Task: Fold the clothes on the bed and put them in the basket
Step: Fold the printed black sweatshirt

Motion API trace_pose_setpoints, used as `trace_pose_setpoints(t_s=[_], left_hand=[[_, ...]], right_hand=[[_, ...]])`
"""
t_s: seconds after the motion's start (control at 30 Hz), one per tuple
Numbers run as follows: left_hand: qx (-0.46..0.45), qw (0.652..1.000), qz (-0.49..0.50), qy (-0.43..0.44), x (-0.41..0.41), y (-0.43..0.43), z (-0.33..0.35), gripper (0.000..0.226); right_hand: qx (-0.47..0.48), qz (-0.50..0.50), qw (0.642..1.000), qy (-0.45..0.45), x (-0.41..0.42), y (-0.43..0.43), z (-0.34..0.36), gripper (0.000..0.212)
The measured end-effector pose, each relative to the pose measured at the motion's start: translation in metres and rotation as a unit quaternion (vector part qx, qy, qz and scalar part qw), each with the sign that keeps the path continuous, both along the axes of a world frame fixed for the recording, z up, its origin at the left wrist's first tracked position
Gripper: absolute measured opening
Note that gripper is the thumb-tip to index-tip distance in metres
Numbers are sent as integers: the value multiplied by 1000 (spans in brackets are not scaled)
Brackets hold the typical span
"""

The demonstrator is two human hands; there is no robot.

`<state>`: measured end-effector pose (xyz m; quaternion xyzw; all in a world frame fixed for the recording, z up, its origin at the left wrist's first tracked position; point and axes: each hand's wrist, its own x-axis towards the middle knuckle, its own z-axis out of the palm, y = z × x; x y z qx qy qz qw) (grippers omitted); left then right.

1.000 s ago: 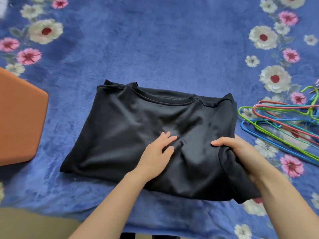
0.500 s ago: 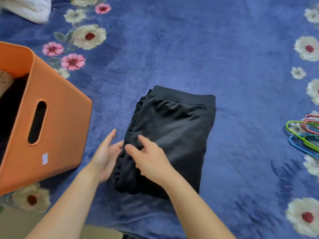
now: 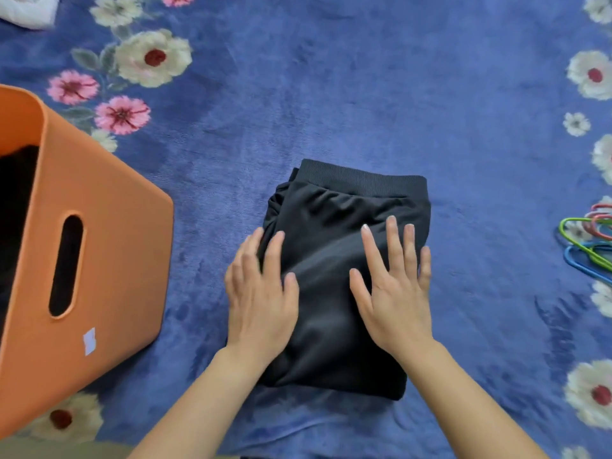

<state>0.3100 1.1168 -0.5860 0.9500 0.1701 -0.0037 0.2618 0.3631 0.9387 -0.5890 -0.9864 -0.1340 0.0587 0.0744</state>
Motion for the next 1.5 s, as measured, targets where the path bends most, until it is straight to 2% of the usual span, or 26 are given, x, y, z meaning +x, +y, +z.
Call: trace_pose_setpoints(t_s=[0.1, 0.17, 0.23, 0.37, 0.43, 0.5, 0.6, 0.63, 0.7, 0.73, 0.77, 0.83, 0.87, 0.93, 1.0, 1.1, 1.2, 1.3, 1.33, 1.4, 1.47, 1.5], left_hand=[[111, 981, -159, 8, 25, -2, -28, 56], [146, 972, -176, 56, 39, 10, -52, 57], [143, 968, -183, 98, 47, 20, -69, 58], [79, 977, -172, 98, 47, 21, -61, 61], [2, 985, -147, 84, 35, 23, -48, 62], [-69, 986, -121, 92, 10, 30, -37, 66], [-90, 986, -61, 123, -30, 39, -31, 67], [-106, 987, -20, 119, -38, 40, -31, 69], [-192, 971, 90, 106, -43, 41, -28, 69], [-243, 952, 143, 116, -42, 40, -25, 63], [-283, 932, 177, 142, -42, 39, -22, 54], [-298, 917, 180, 193, -43, 36, -17, 41], [-289, 918, 172, 211, -44, 35, -15, 40], [-288, 917, 164, 222, -42, 34, -8, 39], [-329, 909, 144, 211, -42, 35, -3, 52], [-417, 875, 84, 234, -55, 37, 14, 79], [-449, 845, 26, 291, -78, 32, 35, 76], [-508, 769, 61, 384, -94, 24, 49, 46], [-535, 730, 95, 414, -94, 22, 52, 38], [-598, 653, 176, 431, -84, 21, 55, 37], [-619, 634, 252, 388, -61, 20, 60, 20], [-627, 628, 284, 363, -47, 24, 58, 26]], right_hand=[[-28, 4, 999, 20, 5, 2, -20, 64], [-57, 6, 997, 50, 7, -5, -37, 64], [-65, 9, 995, 69, 9, -11, -52, 64], [-43, 9, 998, 51, 11, -10, -46, 63], [-14, 25, 999, 34, -3, -18, -35, 64], [18, 76, 997, 28, -28, -32, -27, 64], [33, 157, 987, 31, -65, -54, -25, 62], [54, 148, 987, 33, -69, -61, -25, 61], [134, 34, 989, 45, -69, -66, -19, 60], [184, -59, 979, 63, -67, -67, -12, 59], [240, -155, 953, 95, -64, -65, -4, 56], [328, -305, 873, 194, -64, -62, 4, 51], [346, -337, 843, 238, -65, -59, 6, 53], [351, -312, 841, 268, -67, -56, 9, 68], [393, -283, 825, 291, -64, -59, 15, 79], [410, -233, 815, 337, -57, -78, 29, 68], [384, -233, 768, 456, -58, -103, 49, 49], [361, -293, 689, 556, -60, -118, 61, 41], [356, -317, 669, 571, -57, -120, 62, 39], [363, -352, 628, 592, -44, -120, 66, 33], [365, -373, 590, 616, -27, -117, 66, 26], [361, -383, 584, 617, -16, -116, 64, 31]])
